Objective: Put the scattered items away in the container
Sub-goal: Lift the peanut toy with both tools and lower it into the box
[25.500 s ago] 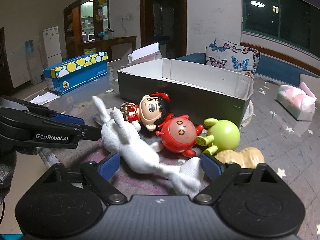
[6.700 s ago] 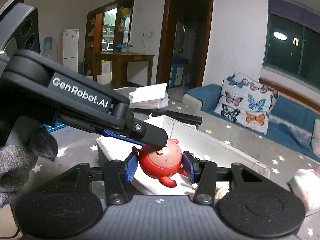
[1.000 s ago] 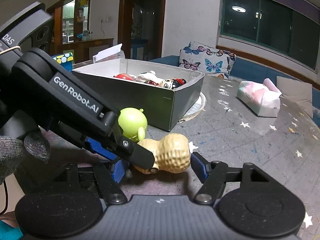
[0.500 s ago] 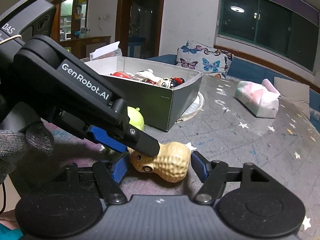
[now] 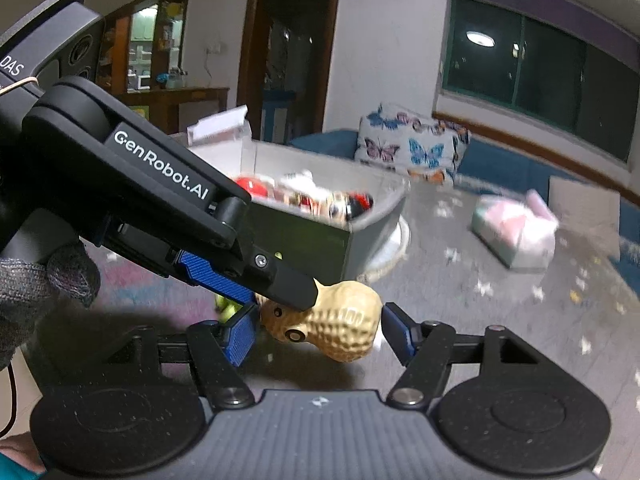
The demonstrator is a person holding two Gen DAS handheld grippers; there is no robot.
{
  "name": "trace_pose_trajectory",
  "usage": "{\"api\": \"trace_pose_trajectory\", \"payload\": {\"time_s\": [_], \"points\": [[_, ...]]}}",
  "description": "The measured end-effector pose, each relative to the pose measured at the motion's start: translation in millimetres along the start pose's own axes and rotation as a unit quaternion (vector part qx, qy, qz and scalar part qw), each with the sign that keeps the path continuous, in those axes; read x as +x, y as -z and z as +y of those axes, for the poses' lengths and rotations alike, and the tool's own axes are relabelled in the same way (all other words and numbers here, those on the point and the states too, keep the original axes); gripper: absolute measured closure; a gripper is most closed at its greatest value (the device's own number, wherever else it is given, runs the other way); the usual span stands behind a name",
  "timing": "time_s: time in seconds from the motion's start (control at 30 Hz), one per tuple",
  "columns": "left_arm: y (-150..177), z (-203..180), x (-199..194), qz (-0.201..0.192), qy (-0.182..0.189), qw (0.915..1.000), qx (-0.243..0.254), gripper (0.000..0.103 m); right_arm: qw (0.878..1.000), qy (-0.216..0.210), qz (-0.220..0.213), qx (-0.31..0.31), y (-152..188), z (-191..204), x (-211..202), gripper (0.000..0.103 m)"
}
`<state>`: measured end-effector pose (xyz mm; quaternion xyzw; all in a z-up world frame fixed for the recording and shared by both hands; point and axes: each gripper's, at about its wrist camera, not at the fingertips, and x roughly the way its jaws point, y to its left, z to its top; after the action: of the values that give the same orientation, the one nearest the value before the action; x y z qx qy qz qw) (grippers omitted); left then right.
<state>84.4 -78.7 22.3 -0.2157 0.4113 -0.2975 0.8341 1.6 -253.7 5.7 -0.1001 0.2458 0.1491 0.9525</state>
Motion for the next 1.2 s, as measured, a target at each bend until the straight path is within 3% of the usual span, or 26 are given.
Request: {"api": "trace_pose_trajectory", "payload": {"time_s": [0.27,0.5,0.93,1.2], "points": [[-39.6,6.5,-24.5,-0.055,-0.018,0.9983,0.004,0.066,0.998,-0.029,-0.037,-0.032,-46.3,3.7,23.2,0.035],[-80.0,33.1,-24.3,-0.077,-0.033,0.9964,-0.017,0.066,0.997,-0.055,-0.038,-0.036,-83.5,0.9,67.6,0.035],[-128.8,85.0,5.6,-0.068,-0.06,0.9944,-0.054,0.067,0.995,-0.097,0.014,0.005,-116.4,-13.5,165.4,0.035],[-133.3,99.6,16.7,-0.063,-0.071,0.9937,-0.061,0.067,0.994,-0.104,0.04,0.003,-112.8,-13.2,189.1,0.035]]}}
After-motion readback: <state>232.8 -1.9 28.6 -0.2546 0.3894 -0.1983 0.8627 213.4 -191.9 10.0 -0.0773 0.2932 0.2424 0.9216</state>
